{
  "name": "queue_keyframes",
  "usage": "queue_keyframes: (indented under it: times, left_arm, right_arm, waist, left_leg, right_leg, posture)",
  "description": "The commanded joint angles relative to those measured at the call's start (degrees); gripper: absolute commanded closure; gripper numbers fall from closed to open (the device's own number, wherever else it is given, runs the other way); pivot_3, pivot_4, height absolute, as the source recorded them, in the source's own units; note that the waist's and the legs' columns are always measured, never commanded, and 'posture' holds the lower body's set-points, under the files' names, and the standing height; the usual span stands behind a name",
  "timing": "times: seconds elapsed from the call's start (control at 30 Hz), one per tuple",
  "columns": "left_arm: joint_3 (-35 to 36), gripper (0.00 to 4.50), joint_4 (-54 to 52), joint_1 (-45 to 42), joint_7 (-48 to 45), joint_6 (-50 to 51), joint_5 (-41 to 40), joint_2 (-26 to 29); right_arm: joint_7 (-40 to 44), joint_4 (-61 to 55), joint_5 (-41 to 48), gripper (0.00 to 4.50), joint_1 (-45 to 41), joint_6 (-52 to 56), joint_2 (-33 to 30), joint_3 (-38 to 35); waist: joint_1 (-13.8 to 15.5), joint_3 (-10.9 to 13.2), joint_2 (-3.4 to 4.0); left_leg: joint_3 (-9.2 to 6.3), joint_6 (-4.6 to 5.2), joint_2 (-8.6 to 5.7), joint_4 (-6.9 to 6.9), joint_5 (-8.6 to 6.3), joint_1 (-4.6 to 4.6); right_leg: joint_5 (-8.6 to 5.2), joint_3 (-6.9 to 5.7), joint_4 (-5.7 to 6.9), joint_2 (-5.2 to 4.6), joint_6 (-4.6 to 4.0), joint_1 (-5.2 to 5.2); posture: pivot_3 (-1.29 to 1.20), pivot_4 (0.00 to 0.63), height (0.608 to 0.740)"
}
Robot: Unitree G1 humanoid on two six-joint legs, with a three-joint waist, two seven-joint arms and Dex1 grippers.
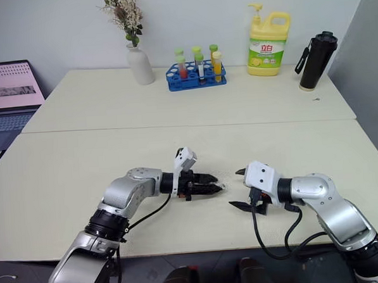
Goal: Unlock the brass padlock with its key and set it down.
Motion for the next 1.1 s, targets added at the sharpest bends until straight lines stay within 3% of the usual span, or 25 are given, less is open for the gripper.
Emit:
queue_keyframes:
  times: [0.03,0.37,0.6,0.8,1.1]
  left_arm:
    - [2.2,0.85,-2.4,-1.8,-0.9,-4.4,1.3,2.6]
    - [11.9,0.85,-17.6,1.4,0.0,-8.4,-1.0,11.6]
    - [21.0,0.85,-34.7,21.3,3.4,-12.6,1.1,22.2]
    - [22.8,0.85,-37.3,28.2,4.1,-13.3,0.3,23.9]
    - [23.3,0.85,-38.3,29.4,5.0,-14.7,-1.3,23.1]
  right_arm:
    - [0.3,-2.3,1.0,0.19,0.7,0.0,-1.0,-2.3]
    - [0.4,-2.1,2.3,0.19,0.9,-0.1,-1.8,-4.3]
    - [4.7,0.1,4.6,0.19,0.3,-4.4,-3.9,-7.2]
    - [8.5,1.2,7.5,0.19,0.6,-4.6,-5.5,-8.9]
    - [9.5,2.7,6.5,0.19,0.4,-6.3,-7.2,-8.3]
  waist:
    - [0.0,0.0,0.00]
    - [0.0,0.0,0.00]
    - [-0.2,0.0,0.01]
    - [0.8,0.0,0.00]
    - [0.6,0.0,0.00]
  left_leg:
    - [-0.01,0.00,0.00,0.00,0.00,0.00]
    - [0.00,0.00,0.02,-0.01,0.00,-0.01]
    - [0.00,-0.01,0.19,-0.09,0.00,0.06]
    - [-0.02,0.00,0.06,-0.02,0.00,0.06]
    - [0.03,0.01,0.14,-0.04,0.00,0.07]
  right_leg:
    - [0.00,0.01,0.00,0.00,0.00,0.00]
    - [0.00,0.03,-0.02,-0.03,0.01,-0.01]
    - [0.00,0.08,-0.03,-0.16,-0.01,-0.03]
    - [-0.01,0.00,-0.06,-0.20,0.00,0.05]
    - [-0.01,0.03,-0.06,-0.18,0.01,0.02]
  posture:
    - [0.00,0.150,0.740]
    - [0.00,0.150,0.740]
    - [0.00,0.150,0.740]
    - [0.00,0.150,0.740]
    - [0.00,0.150,0.740]
